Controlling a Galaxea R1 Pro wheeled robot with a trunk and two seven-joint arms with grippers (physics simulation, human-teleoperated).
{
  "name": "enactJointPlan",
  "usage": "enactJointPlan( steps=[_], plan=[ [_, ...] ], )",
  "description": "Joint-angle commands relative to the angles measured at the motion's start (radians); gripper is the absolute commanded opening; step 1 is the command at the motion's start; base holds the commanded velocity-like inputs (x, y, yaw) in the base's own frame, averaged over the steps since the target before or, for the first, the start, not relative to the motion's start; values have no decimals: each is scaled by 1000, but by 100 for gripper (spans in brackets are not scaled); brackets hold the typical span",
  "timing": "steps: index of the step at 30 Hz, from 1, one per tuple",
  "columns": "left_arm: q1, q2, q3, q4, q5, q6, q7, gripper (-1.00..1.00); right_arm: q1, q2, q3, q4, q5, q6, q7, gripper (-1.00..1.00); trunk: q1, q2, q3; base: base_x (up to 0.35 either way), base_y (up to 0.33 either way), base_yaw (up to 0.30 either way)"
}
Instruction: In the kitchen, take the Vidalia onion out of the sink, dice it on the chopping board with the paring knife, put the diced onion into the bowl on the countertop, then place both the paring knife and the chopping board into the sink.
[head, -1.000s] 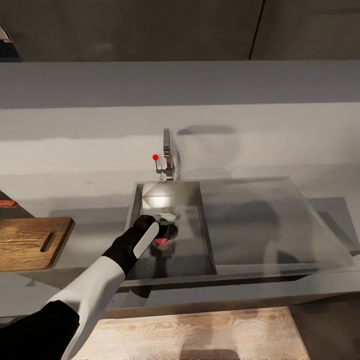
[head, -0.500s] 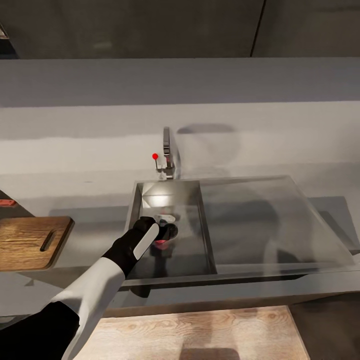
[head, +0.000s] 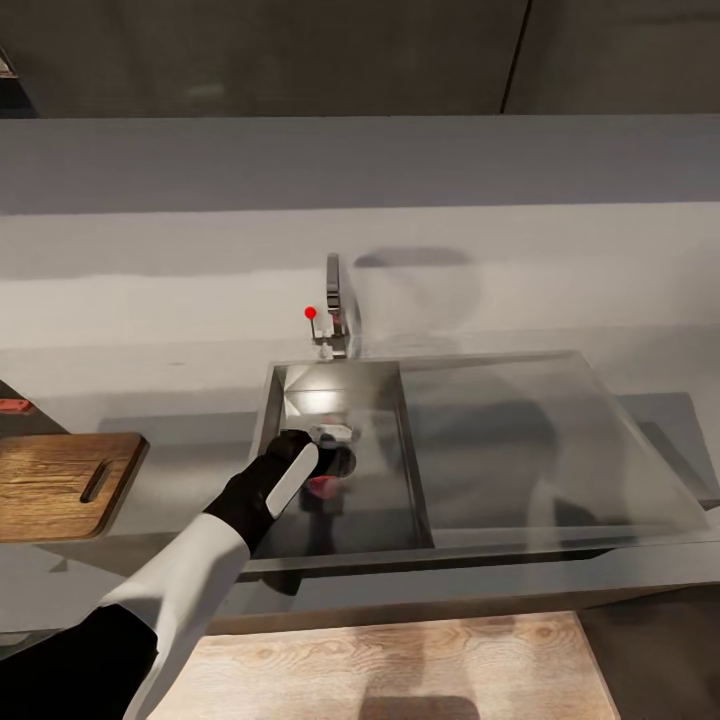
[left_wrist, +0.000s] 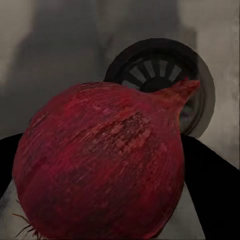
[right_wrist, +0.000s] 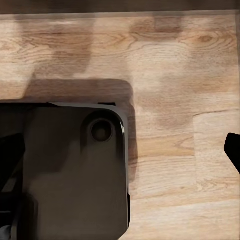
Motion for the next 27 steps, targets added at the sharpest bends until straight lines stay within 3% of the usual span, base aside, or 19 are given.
enactJointPlan(
  steps=[1,5,10,16,21,27],
  plan=[
    [-1,1,-2,-36,9,5,9,-100,0,0,-2,0,11,-2,-8,100,1,-2,-2,0,0,0],
    [-1,1,-1,-155,8,14,11,-100,0,0,-2,0,11,-2,-8,100,1,-2,-2,0,0,0],
    [-1,2,4,-321,3,120,13,-100,0,1,-3,0,11,-3,-8,100,1,-2,-2,0,0,0],
    [-1,10,12,-450,0,172,22,-100,0,1,1,-1,11,-8,-5,100,1,-2,-2,0,0,0],
    [-1,15,13,-471,0,187,93,-100,0,0,2,-1,11,-8,-4,100,1,-2,-2,-152,0,0],
    [-1,16,13,-474,0,189,113,-100,0,0,3,-1,11,-7,-3,100,1,-2,-2,-315,0,0]
  ],
)
